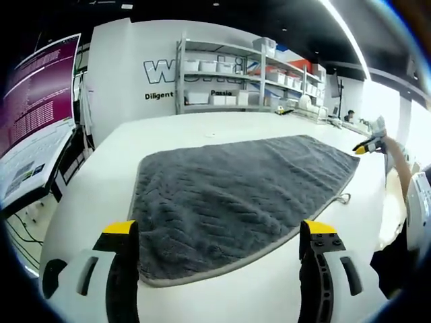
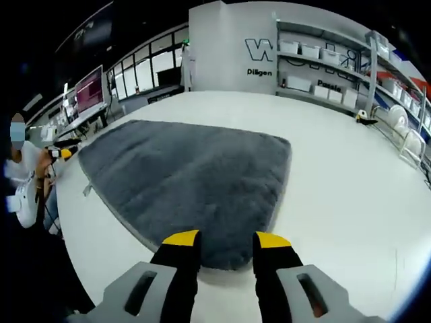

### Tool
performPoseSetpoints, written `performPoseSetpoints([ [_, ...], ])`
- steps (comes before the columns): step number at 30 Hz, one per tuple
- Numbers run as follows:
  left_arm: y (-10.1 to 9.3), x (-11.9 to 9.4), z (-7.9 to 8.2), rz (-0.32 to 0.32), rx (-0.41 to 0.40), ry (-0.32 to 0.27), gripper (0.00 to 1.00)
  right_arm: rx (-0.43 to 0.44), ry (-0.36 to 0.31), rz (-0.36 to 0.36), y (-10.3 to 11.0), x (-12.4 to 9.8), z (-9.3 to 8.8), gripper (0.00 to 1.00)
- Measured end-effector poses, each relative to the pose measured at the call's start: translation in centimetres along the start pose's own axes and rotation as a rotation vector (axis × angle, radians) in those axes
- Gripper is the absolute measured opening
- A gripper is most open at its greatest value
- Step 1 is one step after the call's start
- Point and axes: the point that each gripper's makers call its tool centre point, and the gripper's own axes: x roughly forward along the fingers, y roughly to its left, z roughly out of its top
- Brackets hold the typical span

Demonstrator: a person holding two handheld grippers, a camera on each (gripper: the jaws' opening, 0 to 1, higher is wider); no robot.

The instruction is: Open the folded towel by lifting each exposed corner and separating the folded layers until the towel lies flat within the target outline without major curled edges

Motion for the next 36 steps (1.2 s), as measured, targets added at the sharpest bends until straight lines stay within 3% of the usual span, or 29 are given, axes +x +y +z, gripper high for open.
performPoseSetpoints([
  [6, 0.3, -0.1, -0.3, 0.009, -0.010, 0.000, 0.97, 0.032, 0.034, 0.010, -0.2, 1.1, -2.4, 0.25],
  [20, 1.8, -1.7, -1.0, 0.048, -0.033, 0.003, 0.97, -0.006, 0.038, -0.009, 0.2, 0.3, -2.7, 0.24],
  [23, 1.7, -1.7, -1.1, 0.042, -0.033, 0.009, 0.97, -0.012, 0.005, -0.026, 0.5, -0.2, -2.1, 0.31],
  [27, 1.8, -1.7, -1.3, 0.043, -0.030, 0.019, 0.98, 0.008, -0.044, -0.030, 1.3, -1.0, -1.0, 0.48],
  [36, 2.5, -3.1, -1.6, 0.080, -0.048, -0.001, 0.98, -0.002, -0.114, -0.076, 2.4, -3.1, 1.2, 0.76],
])
